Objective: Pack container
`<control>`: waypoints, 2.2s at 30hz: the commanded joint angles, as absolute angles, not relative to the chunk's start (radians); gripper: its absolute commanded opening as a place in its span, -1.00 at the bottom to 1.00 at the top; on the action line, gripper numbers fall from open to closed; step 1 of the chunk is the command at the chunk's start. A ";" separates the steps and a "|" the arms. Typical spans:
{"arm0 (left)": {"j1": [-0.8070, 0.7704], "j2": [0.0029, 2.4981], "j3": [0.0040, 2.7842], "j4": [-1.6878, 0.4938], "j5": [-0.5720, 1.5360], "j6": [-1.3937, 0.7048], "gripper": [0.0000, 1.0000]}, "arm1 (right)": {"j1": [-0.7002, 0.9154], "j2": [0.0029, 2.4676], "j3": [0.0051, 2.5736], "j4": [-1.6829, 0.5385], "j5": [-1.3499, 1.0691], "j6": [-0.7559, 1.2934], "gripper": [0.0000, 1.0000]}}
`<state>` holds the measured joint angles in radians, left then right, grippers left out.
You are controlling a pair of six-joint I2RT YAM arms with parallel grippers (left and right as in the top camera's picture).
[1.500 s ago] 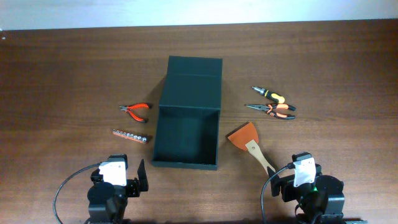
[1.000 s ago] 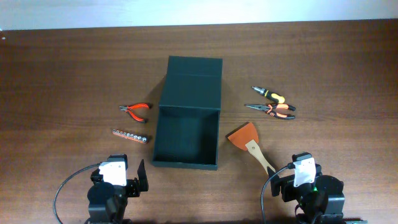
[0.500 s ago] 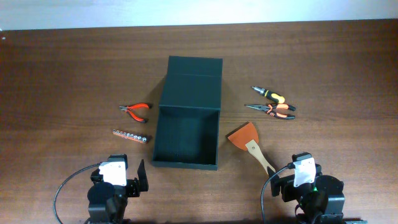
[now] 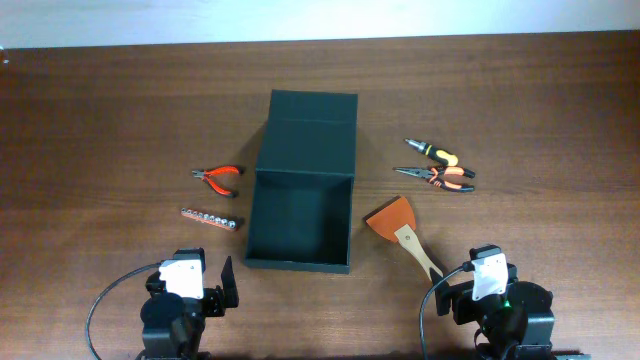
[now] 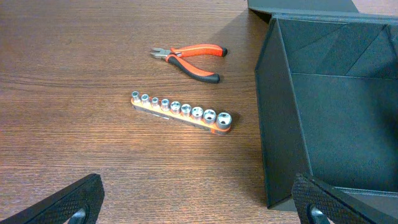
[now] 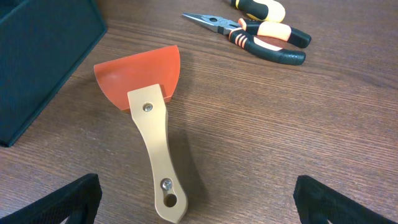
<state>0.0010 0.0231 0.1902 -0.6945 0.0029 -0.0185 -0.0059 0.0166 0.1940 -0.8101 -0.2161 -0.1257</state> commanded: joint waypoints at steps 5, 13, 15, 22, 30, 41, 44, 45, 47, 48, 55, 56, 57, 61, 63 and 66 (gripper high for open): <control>0.006 0.014 0.182 -0.693 -0.004 0.001 0.98 | -0.005 0.005 0.187 -0.804 -0.225 -0.115 0.98; 0.006 0.014 0.182 -0.693 -0.004 0.001 0.98 | -0.005 0.009 0.188 -0.788 -0.225 -0.115 0.98; 0.006 0.014 0.182 -0.693 -0.004 0.001 0.98 | -0.005 0.031 0.205 -0.754 -0.234 -0.115 0.98; 0.006 0.014 0.182 -0.693 -0.004 0.001 0.98 | 0.059 0.322 0.530 -0.801 -0.272 -0.127 0.97; 0.006 0.014 0.182 -0.693 -0.004 0.001 0.98 | 0.315 0.623 0.875 -1.076 0.005 -0.007 0.98; 0.006 0.014 0.182 -0.693 -0.004 0.001 0.98 | 0.405 0.992 0.911 -1.085 0.073 0.094 0.98; 0.006 0.014 0.182 -0.693 -0.004 0.001 0.98 | 0.405 1.093 0.911 -1.061 0.074 0.094 0.98; 0.006 0.014 0.182 -0.693 -0.004 0.001 0.98 | 0.405 1.122 0.911 -1.051 0.073 0.094 0.97; 0.006 0.014 0.182 -0.693 -0.004 0.001 0.98 | 0.405 1.178 0.911 -1.034 0.073 0.094 0.98; 0.006 0.014 0.182 -0.693 -0.004 0.001 0.98 | 0.405 1.207 0.911 -1.025 0.073 0.095 0.98; 0.006 0.014 0.182 -0.693 -0.004 0.001 0.98 | 0.405 1.313 0.911 -0.882 0.095 0.088 0.98; 0.006 0.014 0.182 -0.693 -0.004 0.001 0.98 | 0.405 1.321 0.911 -0.868 0.097 0.078 0.97; 0.006 0.014 0.182 -0.693 -0.004 0.001 0.98 | 0.405 1.329 0.911 -0.861 0.104 0.079 0.97; 0.006 0.014 0.182 -0.693 -0.004 0.001 0.98 | 0.405 1.353 0.911 -0.860 0.083 0.088 0.98; 0.006 0.014 0.182 -0.693 -0.004 0.001 0.98 | 0.405 1.365 0.904 -0.852 0.057 0.083 0.98; 0.006 0.014 0.182 -0.693 -0.004 0.001 0.98 | 0.405 1.396 0.895 -0.847 0.057 0.076 0.98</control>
